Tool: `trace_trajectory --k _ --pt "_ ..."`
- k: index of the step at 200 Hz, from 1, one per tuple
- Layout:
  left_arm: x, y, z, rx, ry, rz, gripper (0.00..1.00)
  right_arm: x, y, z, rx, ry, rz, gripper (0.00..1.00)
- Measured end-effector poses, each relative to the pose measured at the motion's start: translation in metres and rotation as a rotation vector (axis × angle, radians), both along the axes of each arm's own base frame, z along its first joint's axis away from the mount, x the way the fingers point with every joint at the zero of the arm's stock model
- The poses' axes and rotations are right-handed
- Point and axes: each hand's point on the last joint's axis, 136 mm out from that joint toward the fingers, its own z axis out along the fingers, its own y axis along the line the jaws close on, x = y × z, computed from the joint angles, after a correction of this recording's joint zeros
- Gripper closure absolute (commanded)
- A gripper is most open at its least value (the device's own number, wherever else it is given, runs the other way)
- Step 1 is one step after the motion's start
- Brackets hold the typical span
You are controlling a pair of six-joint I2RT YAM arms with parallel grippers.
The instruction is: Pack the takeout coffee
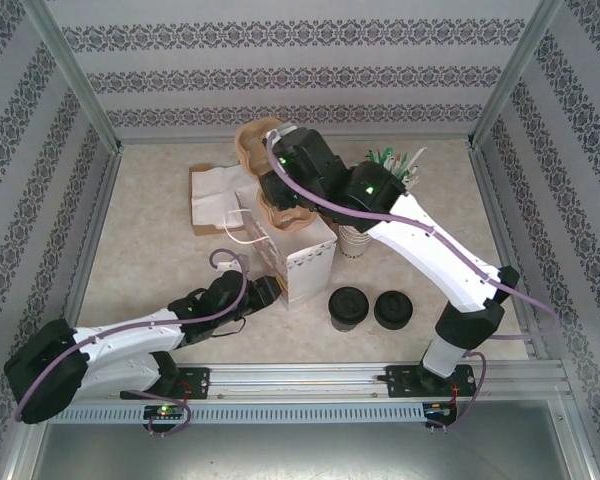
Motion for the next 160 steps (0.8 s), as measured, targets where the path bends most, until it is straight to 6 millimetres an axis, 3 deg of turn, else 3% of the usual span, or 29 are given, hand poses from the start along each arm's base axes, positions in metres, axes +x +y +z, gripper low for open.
trace_trajectory --k 26,55,103,160 --pt "0.001 -0.003 0.001 -0.010 -0.005 0.003 0.45 0.005 0.009 -0.017 -0.044 -0.002 0.032 0.64" --pt "0.001 -0.001 0.021 -0.052 -0.046 0.007 0.44 0.007 0.012 -0.033 -0.089 -0.008 0.058 0.65" --pt "-0.010 0.025 0.064 -0.048 -0.142 0.019 0.38 0.008 0.017 -0.049 -0.117 -0.001 0.087 0.65" --pt "-0.011 0.049 0.093 0.095 -0.184 0.036 0.35 0.006 0.017 -0.081 -0.170 0.033 0.105 0.65"
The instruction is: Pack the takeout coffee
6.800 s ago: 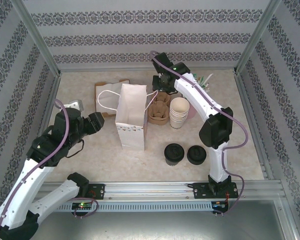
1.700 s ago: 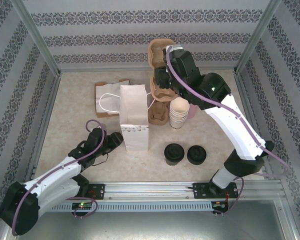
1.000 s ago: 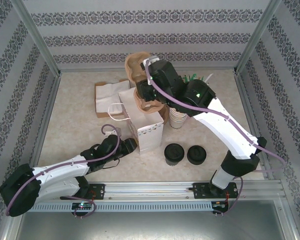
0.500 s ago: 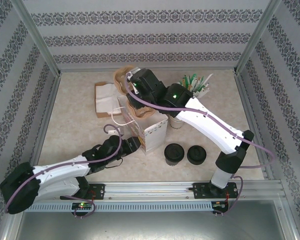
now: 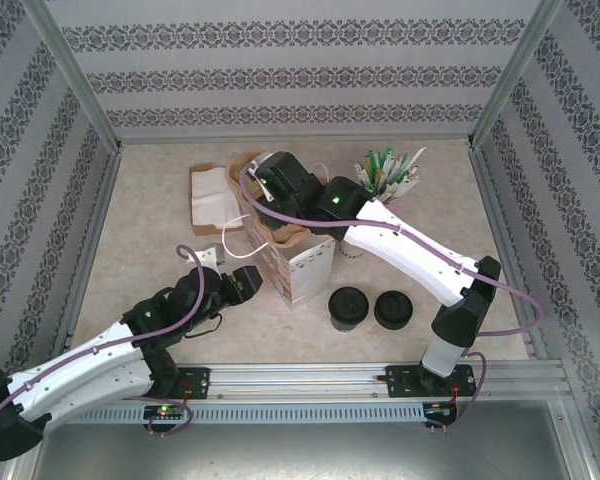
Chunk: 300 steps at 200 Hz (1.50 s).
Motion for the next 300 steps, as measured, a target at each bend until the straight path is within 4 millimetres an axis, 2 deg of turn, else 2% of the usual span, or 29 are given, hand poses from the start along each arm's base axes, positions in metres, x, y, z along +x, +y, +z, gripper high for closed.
trace_trajectory --k 35,91,142,252,300 --pt "0.001 0.013 0.011 0.080 -0.018 0.023 0.33 -0.004 -0.006 -0.006 -0.011 0.006 0.000 0.65" --pt "0.003 0.026 0.032 0.154 -0.060 0.042 0.30 -0.005 -0.021 0.010 0.049 -0.016 -0.038 0.66" --pt "0.007 0.036 0.055 0.190 -0.091 0.070 0.30 0.001 -0.024 0.025 0.123 -0.043 -0.069 0.66" --pt "0.033 0.089 0.088 0.314 -0.083 0.230 0.31 -0.005 -0.024 -0.007 0.094 0.012 -0.057 0.67" --pt "0.052 0.093 0.096 0.352 -0.041 0.208 0.27 -0.008 -0.024 -0.015 0.081 0.034 -0.046 0.67"
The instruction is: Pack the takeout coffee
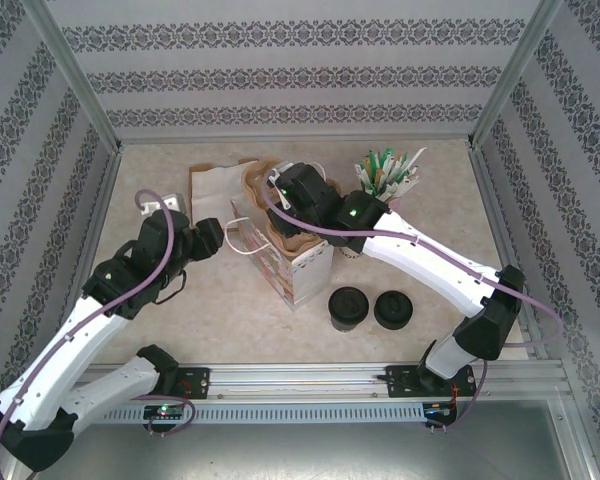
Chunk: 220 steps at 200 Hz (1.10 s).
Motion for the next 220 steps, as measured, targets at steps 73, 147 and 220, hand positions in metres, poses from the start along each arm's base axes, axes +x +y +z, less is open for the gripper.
trace_trajectory --k 73,147,220 --pt "0.029 0.001 0.031 0.003 0.002 -0.068 0.19 -0.005 -0.002 -0.006 -0.018 0.028 0.013 0.67" --pt "0.054 -0.028 0.024 0.038 0.096 -0.284 0.16 -0.008 -0.004 -0.009 -0.034 0.041 0.015 0.68" --pt "0.080 -0.033 0.011 0.110 0.164 -0.369 0.21 -0.008 -0.004 -0.010 -0.034 0.042 0.014 0.68"
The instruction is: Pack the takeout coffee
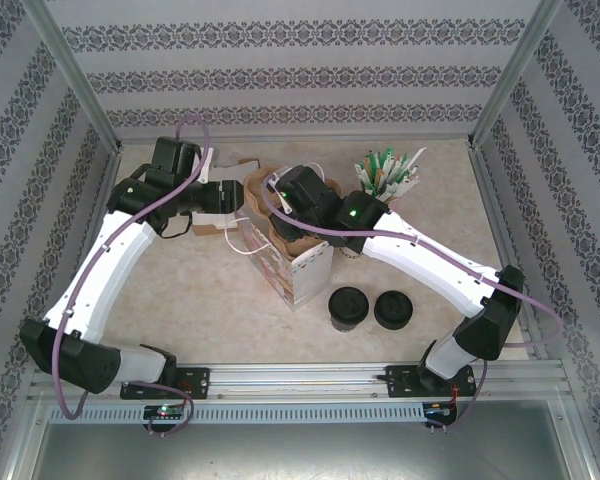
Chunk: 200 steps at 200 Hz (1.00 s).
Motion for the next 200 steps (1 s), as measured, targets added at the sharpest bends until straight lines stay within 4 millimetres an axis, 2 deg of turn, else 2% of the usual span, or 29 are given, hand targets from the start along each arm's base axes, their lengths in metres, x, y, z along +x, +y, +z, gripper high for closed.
trace_trajectory --k 107,200 --pt "0.013 0.000 -0.017 -0.034 0.063 -0.030 0.26 -0.005 -0.001 -0.004 -0.007 0.026 0.011 0.69" --pt "0.024 0.004 -0.017 -0.062 0.030 0.012 0.26 -0.004 0.002 -0.010 -0.033 0.055 0.013 0.69"
